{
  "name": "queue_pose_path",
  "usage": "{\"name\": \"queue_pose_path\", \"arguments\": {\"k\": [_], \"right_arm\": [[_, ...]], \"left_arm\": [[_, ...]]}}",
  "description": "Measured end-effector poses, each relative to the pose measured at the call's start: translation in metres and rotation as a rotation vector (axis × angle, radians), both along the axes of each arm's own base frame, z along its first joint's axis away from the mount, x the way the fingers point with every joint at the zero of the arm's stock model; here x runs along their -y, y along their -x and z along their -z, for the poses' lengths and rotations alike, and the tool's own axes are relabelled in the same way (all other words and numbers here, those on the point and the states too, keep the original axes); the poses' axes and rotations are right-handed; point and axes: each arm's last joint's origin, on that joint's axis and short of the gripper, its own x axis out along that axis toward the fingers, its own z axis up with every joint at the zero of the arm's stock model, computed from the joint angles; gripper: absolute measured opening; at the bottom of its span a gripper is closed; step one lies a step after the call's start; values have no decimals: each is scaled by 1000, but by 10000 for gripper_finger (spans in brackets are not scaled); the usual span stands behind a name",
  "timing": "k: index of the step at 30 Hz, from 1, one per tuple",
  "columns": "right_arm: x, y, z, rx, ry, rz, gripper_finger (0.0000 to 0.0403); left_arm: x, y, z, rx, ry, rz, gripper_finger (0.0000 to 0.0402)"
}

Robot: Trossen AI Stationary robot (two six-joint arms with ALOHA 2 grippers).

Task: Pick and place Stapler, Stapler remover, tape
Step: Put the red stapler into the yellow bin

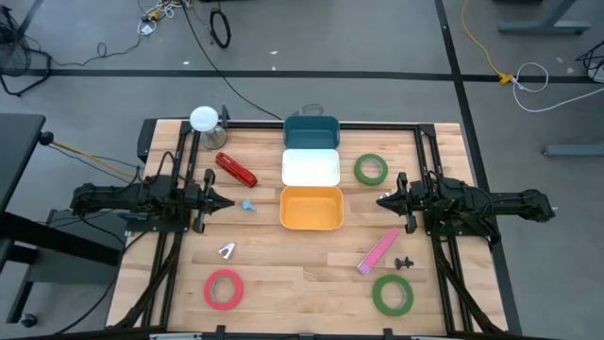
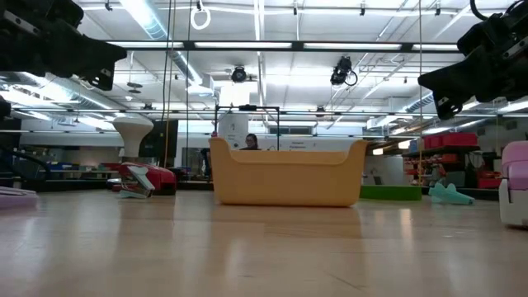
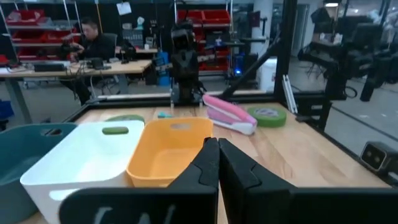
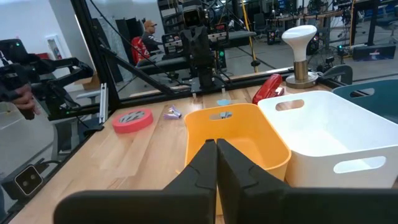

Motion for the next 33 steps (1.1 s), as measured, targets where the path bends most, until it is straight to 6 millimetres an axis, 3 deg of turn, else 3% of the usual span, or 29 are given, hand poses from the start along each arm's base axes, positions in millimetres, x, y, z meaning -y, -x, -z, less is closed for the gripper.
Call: {"name": "queue_pose_path", "arguments": {"k": [8, 19, 33], "right_arm": [[0, 0, 0, 0, 0, 0, 7], [0, 0, 0, 0, 0, 0, 7], [0, 0, 0, 0, 0, 0, 7]], "left_arm": [[0, 0, -1, 8, 100, -3, 3], [-1, 2, -17, 151, 142, -12, 3], [-5, 20, -73, 190, 84, -149, 3]]}}
